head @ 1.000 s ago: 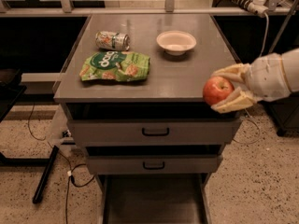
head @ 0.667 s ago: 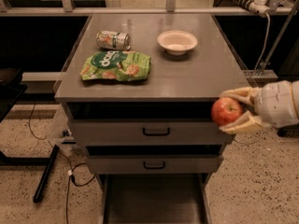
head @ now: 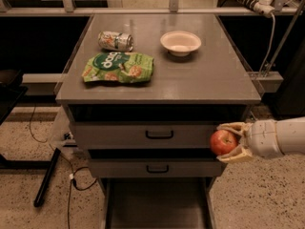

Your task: Place apple into bottom drawer

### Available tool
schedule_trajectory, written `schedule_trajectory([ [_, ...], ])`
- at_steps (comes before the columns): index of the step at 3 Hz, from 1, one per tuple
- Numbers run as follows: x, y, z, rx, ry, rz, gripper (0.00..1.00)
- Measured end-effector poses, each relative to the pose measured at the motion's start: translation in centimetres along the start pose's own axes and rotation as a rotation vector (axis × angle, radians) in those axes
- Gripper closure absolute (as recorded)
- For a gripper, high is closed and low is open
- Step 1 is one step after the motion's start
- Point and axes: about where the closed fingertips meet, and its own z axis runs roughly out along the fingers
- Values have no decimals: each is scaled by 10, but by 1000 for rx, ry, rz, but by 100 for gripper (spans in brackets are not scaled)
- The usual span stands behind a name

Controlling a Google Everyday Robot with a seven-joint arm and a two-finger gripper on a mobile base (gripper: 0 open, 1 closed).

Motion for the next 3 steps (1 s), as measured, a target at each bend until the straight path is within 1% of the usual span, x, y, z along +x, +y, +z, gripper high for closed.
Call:
schedule_trajectory([
  [1, 0, 0, 0, 0, 0, 0, 100],
  [2, 23, 21, 44, -53, -23, 57, 100],
  [3, 65, 57, 104, -96, -38, 129, 100],
])
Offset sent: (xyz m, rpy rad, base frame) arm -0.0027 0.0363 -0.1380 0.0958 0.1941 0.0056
